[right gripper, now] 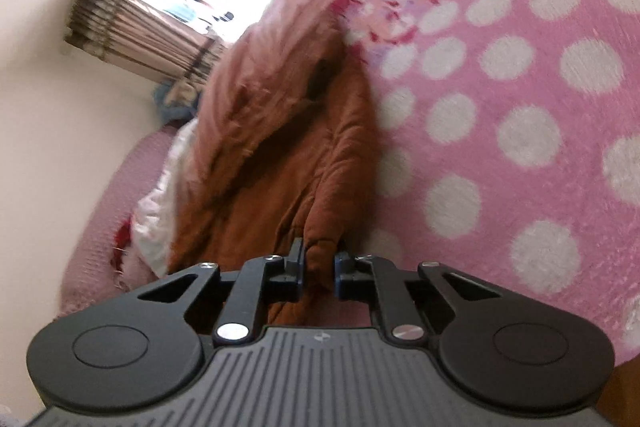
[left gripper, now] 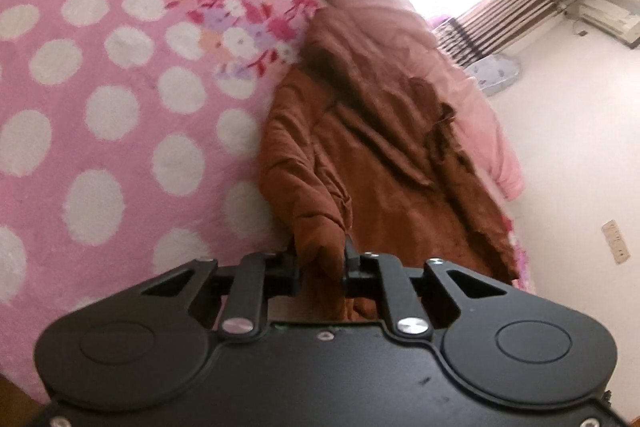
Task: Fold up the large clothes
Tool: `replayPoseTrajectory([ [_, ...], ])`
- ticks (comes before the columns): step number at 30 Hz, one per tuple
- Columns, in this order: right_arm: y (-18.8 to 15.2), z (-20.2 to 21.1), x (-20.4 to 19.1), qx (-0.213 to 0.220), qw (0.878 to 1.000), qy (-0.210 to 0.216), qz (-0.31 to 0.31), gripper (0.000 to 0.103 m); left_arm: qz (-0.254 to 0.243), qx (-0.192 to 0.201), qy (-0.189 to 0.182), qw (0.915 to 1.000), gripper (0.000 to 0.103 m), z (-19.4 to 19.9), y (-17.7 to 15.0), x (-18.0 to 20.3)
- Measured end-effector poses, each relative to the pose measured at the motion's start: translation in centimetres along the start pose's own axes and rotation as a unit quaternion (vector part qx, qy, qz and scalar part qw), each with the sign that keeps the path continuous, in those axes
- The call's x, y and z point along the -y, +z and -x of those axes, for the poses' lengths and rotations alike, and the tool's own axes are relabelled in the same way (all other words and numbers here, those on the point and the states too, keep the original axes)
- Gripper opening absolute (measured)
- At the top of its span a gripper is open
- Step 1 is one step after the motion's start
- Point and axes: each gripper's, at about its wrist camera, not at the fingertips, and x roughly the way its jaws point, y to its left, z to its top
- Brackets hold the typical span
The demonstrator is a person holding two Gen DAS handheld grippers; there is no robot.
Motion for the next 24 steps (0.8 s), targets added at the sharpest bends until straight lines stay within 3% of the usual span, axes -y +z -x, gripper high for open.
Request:
replayPoseTrajectory([
  [5,1.3,0.0,-1.6,0.024,0.999,0.031,0.004,0.013,-0.011,0.015,-0.030,0.9994,0.012,0.4,2.2,2.1],
  [9,3.9,-0.7,-3.2,0.051,0.997,0.051,0.008,0.012,-0.038,0.028,-0.041,0.9980,0.012,-0.6,6.0,4.7],
  [14,10.1,-3.7,-5.9,0.075,0.996,0.048,0.015,0.012,-0.070,0.051,-0.041,0.9954,0.012,-3.8,13.2,8.1],
  [19,18.1,-9.9,-8.3,0.088,0.995,0.038,0.018,0.012,-0.087,0.049,-0.018,0.9949,0.014,-11.3,21.1,10.3],
  [22,22.1,-14.8,-8.7,0.090,0.996,0.017,0.016,0.012,-0.079,0.043,0.010,0.9959,0.025,-17.2,24.5,9.8],
  [23,23.1,-16.5,-8.5,0.087,0.996,0.007,0.016,0.012,-0.079,0.037,0.022,0.9960,0.047,-19.4,25.5,9.4],
  [24,24.2,-18.6,-8.1,0.086,0.996,-0.010,0.016,0.014,-0.078,0.027,0.032,0.9961,0.055,-21.3,26.3,8.8],
])
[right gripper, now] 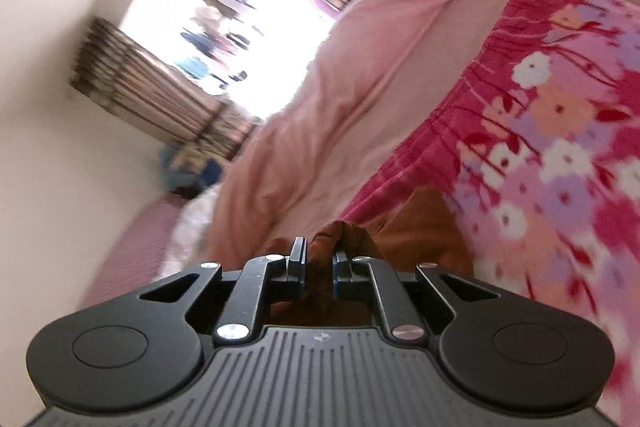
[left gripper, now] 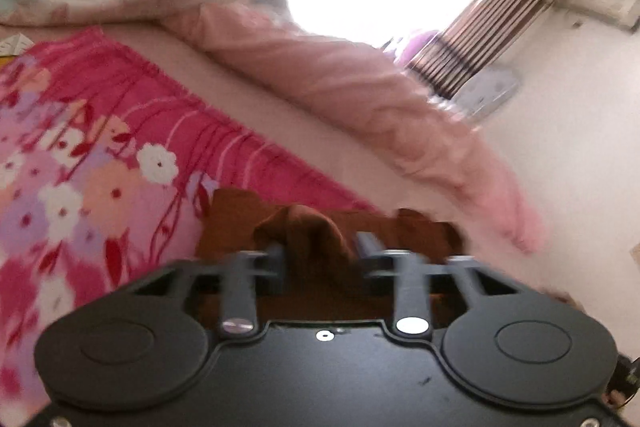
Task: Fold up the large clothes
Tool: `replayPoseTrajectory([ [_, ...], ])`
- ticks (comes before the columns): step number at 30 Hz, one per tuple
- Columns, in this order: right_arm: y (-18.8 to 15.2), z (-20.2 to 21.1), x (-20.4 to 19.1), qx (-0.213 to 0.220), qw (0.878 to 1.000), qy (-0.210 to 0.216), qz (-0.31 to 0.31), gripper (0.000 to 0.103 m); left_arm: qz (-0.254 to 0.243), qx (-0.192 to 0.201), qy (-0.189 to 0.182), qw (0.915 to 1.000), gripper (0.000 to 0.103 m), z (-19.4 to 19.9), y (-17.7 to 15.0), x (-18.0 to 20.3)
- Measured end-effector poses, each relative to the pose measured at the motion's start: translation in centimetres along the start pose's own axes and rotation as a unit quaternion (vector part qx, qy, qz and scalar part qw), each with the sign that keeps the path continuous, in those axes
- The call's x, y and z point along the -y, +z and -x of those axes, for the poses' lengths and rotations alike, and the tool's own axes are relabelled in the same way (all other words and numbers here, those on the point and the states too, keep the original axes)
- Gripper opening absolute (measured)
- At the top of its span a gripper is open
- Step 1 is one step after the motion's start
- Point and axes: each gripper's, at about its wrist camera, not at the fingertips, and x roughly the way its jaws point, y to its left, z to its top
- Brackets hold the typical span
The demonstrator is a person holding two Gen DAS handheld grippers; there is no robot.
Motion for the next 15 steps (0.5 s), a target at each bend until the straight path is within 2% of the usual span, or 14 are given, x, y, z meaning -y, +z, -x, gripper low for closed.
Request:
replayPoseTrajectory([
  [2,0.6,-3.6,1.2,-0.012,1.000,-0.022,0.003,0.025,0.001,-0.013,0.050,0.9986,0.054,-2.9,0.7,-1.3],
  [4,0.8,-6.7,2.6,-0.039,0.997,-0.073,-0.010,0.027,-0.002,-0.022,0.084,0.9962,0.054,-3.4,1.1,-2.1],
  [5,0.6,-7.2,3.0,-0.044,0.995,-0.086,-0.022,0.027,0.000,-0.013,0.078,0.9968,0.054,-2.4,0.9,-2.7],
  [6,0.1,-7.0,3.2,-0.037,0.996,-0.078,-0.023,0.028,0.000,-0.005,0.067,0.9977,0.055,-1.3,0.4,-3.1],
  [8,-1.0,-5.1,2.5,-0.010,0.998,-0.053,0.015,0.039,-0.016,0.001,0.054,0.9984,0.055,1.3,-1.0,-3.4],
  [9,-1.7,-3.8,1.8,0.008,0.997,-0.054,0.051,0.053,-0.027,0.006,0.054,0.9981,0.055,2.8,-2.0,-3.6],
  [10,-2.4,-2.4,1.1,0.025,0.994,-0.068,0.085,0.063,-0.035,0.010,0.053,0.9979,0.055,3.8,-2.9,-3.7],
  [12,-3.3,-0.4,0.6,0.045,0.987,-0.086,0.127,0.065,-0.055,0.021,0.049,0.9971,0.056,5.6,-4.4,-3.8],
  [15,-3.5,0.4,0.9,0.027,0.984,-0.090,0.151,0.065,-0.085,0.030,0.057,0.9943,0.056,5.3,-4.7,-2.9],
])
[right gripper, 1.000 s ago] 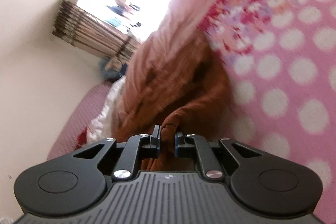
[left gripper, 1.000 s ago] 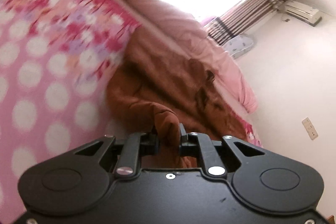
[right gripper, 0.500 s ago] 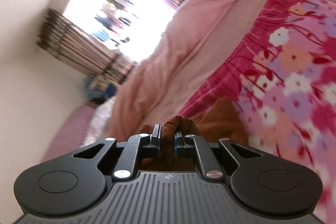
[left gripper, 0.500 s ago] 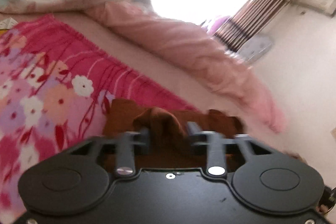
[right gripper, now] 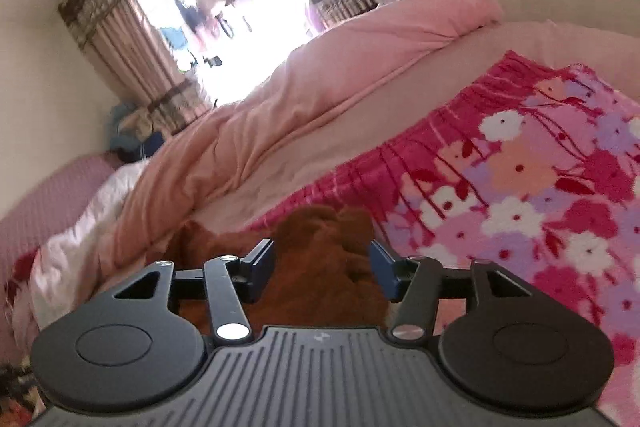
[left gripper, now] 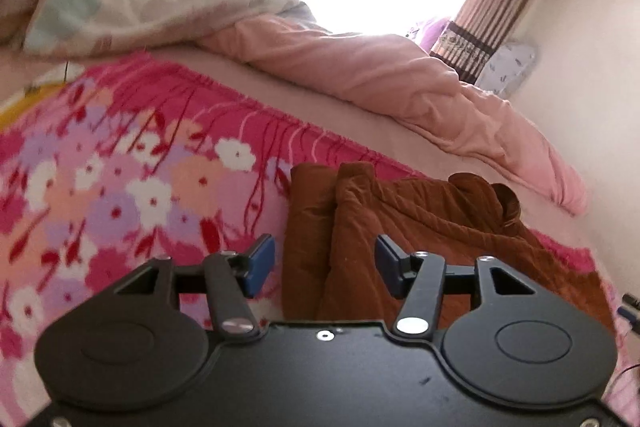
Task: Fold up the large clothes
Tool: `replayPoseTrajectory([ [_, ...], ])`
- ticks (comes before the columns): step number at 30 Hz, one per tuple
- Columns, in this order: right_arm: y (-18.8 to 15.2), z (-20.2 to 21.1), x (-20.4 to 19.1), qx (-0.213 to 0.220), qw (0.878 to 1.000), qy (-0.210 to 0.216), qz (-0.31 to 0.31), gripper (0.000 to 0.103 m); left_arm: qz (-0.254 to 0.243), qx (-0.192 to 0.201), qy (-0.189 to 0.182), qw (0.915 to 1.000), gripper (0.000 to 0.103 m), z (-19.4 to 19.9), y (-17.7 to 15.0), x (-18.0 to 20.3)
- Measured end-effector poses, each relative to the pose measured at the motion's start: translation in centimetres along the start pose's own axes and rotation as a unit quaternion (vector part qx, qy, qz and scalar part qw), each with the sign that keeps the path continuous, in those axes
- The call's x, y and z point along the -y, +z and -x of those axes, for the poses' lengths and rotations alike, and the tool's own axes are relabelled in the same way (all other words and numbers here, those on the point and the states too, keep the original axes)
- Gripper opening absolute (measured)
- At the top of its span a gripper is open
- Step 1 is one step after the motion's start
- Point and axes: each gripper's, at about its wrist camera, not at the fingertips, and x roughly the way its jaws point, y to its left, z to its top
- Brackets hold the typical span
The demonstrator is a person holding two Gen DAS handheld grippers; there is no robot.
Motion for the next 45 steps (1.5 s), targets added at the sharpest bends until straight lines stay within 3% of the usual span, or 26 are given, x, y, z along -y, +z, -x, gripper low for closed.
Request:
replayPoseTrajectory([
  [4,0.5,-1.5,-0.6,-0.016,1.000,-0.003,-0.008,0.065,-0.018,0.006,0.017,0.9997,0.057,-2.6,1.2,1.7],
  [8,0.4,-4.6,-1.3,-0.028,0.999,-0.011,-0.011,0.065,-0.004,-0.025,0.019,0.9995,0.056,-6.8,1.4,2.9],
  [11,0.2,-6.3,-1.9,-0.030,0.999,-0.031,0.014,0.064,-0.013,-0.028,0.021,0.9993,0.046,-8.3,1.1,4.2],
  [12,0.0,-6.6,-2.2,-0.030,0.999,-0.033,0.024,0.059,-0.025,-0.021,0.025,0.9991,0.023,-8.3,1.0,4.8],
  [13,-0.1,-6.7,-2.4,-0.029,0.998,-0.034,0.035,0.041,-0.040,-0.017,0.025,0.9987,0.007,-8.3,0.9,5.3],
  [15,-0.1,-6.7,-3.2,-0.027,0.997,-0.040,0.056,0.013,-0.061,0.004,0.028,0.9978,0.006,-7.8,1.0,6.1],
  [18,0.7,-5.4,-4.1,0.004,0.998,-0.031,0.062,0.008,-0.051,0.034,0.024,0.9978,0.006,-6.6,2.4,6.3],
  [21,2.1,-5.4,-4.1,0.018,0.998,-0.025,0.047,0.008,-0.041,0.034,0.020,0.9984,0.006,-7.4,3.8,6.0],
  [26,1.8,-9.6,-2.6,-0.033,0.997,-0.066,0.035,0.008,-0.048,-0.026,0.061,0.9966,0.009,-12.3,3.0,5.6],
  [29,0.7,-10.8,-1.4,-0.048,0.996,-0.074,0.021,0.009,-0.048,-0.063,0.080,0.9937,0.019,-14.2,2.3,5.0],
  [31,0.6,-10.6,-1.0,-0.045,0.996,-0.071,0.013,0.017,-0.047,-0.064,0.076,0.9939,0.024,-13.8,2.8,5.0],
  [32,0.6,-10.4,-1.0,-0.045,0.996,-0.073,0.015,0.022,-0.044,-0.059,0.083,0.9939,0.035,-13.2,3.2,5.0],
  [33,0.7,-9.9,-1.2,-0.039,0.996,-0.081,0.019,0.033,-0.043,-0.048,0.094,0.9934,0.043,-12.1,3.5,5.2],
  [34,0.9,-9.1,-1.5,-0.027,0.995,-0.090,0.024,0.045,-0.043,-0.034,0.103,0.9931,0.044,-10.9,3.7,5.3],
  [35,1.0,-8.0,-2.0,-0.015,0.995,-0.096,0.029,0.049,-0.047,-0.016,0.105,0.9933,0.044,-9.2,3.9,5.6],
  [37,0.9,-5.6,-3.5,0.011,0.994,-0.102,0.049,0.050,-0.056,0.004,0.090,0.9944,0.044,-6.1,3.7,6.6],
  [40,-0.8,-1.9,-6.9,0.036,0.993,-0.049,0.101,0.048,-0.089,0.018,0.037,0.9952,0.046,-2.4,1.5,9.7],
  [45,-6.7,-0.2,-13.2,-0.001,0.990,0.071,0.124,0.033,-0.109,-0.012,-0.064,0.9919,0.047,-1.6,-4.4,15.6],
])
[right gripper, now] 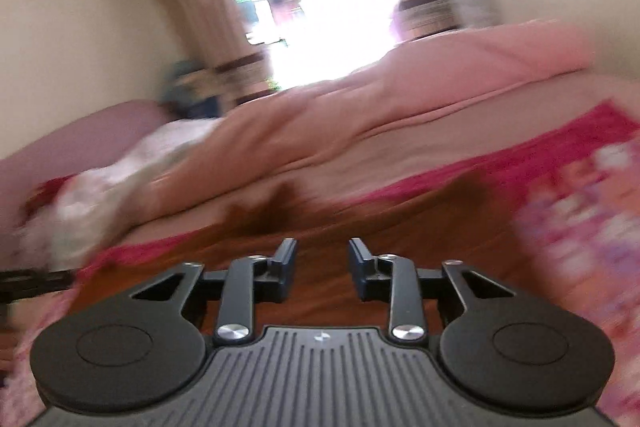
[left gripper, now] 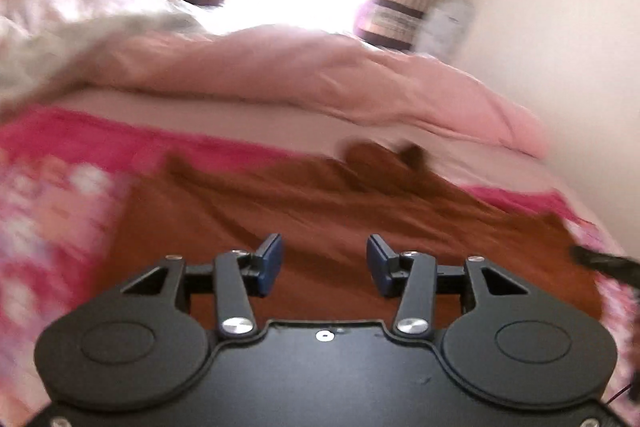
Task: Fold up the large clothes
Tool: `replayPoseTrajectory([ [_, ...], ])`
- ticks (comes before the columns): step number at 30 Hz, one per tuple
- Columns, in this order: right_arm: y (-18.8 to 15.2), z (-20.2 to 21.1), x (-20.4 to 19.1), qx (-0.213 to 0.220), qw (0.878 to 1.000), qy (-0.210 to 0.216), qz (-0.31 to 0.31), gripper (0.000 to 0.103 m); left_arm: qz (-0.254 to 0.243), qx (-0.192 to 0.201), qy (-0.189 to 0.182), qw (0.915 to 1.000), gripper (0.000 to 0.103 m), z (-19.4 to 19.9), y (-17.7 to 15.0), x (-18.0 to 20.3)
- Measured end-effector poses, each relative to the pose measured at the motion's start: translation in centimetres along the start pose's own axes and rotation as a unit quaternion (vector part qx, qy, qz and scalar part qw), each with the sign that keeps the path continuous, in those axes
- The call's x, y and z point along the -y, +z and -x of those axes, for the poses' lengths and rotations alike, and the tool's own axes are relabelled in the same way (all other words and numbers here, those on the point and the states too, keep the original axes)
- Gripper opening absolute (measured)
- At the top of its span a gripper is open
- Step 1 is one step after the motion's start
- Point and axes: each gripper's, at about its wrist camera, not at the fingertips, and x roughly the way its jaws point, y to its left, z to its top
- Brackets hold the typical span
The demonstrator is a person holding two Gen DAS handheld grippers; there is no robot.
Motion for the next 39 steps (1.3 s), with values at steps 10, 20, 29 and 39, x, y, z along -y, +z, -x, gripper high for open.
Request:
replayPoseTrajectory([
  [10,-5.6,-2.9,-1.9,-0.054,0.998,0.026,-0.010,0.020,-0.021,-0.026,0.037,0.9987,0.048,-1.9,-3.7,-1.1],
  [20,-3.5,3.0,10.0,0.004,0.991,-0.111,-0.073,0.020,0.019,-0.003,0.097,0.9951,0.048,-0.9,-3.5,-7.9],
  [29,-3.3,4.5,8.9,0.030,0.990,-0.113,-0.074,0.046,0.015,0.047,0.127,0.9907,0.051,3.5,-2.5,-7.2],
  [39,-5.2,5.3,11.6,0.004,0.987,-0.143,-0.077,0.035,0.088,0.027,0.139,0.9860,0.043,3.7,-5.0,-11.0],
])
